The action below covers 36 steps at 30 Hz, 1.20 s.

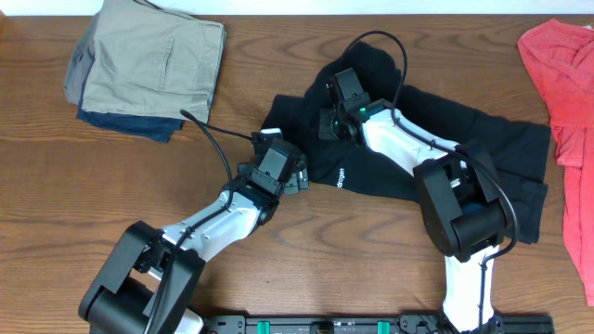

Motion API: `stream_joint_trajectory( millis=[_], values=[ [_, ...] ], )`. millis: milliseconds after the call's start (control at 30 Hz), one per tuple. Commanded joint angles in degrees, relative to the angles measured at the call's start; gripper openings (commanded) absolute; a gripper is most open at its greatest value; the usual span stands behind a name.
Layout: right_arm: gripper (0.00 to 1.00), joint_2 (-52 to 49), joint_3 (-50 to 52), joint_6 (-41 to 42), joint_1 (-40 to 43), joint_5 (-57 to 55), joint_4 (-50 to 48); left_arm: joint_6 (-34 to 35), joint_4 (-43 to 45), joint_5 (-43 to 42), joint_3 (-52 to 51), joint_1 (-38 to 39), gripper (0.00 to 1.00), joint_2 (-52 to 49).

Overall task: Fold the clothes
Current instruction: 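Move the right gripper up toward the collar along the folded edge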

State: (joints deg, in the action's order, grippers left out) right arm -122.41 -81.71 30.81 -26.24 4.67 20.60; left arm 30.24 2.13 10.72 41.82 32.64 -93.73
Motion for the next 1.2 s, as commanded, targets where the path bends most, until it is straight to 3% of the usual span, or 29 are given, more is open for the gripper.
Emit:
stream_joint_trajectory(
  millis=[0,567,700,767,867,1067,1133,1167],
  values=[
    [0.05,-0.57,0.13,0.44,0.44,-2.36,-0.66,0.72,0.07,0.92,0.42,-0.22,0.98,1.05],
    [0.06,-2.60,0.13,3.45,-0.44,-3.41,-8.98,0.72,0.04,0.92,0.42,-0.20,0.98,1.05],
    [0.10,-2.99,0.13,3.34,-0.22,-7.13,-9.92,0.72,0.02,0.92,0.42,-0.20,0.98,1.05],
    [0.14,-2.54,-0.15,1.99,0.11,-8.96,-9.35,0.72,-0.07,0.90,0.42,-0.20,0.98,1.05],
    [0.30,-0.33,-1.46,1.25,1.16,-8.76,-5.09,0.72,-0.61,0.90,0.39,-0.20,0.98,1.05],
    [0.50,10.08,-2.69,1.27,3.67,-8.72,5.29,0.72,-0.63,-1.03,0.39,-0.20,0.98,1.05],
    [0.61,14.56,-2.69,1.25,4.11,-8.72,9.42,0.72,-0.61,-3.63,0.42,-0.20,0.98,1.05],
    [0.72,16.57,-2.69,1.25,4.15,-8.74,11.56,0.72,-0.61,-5.03,0.39,-0.20,0.98,1.05]
  ],
)
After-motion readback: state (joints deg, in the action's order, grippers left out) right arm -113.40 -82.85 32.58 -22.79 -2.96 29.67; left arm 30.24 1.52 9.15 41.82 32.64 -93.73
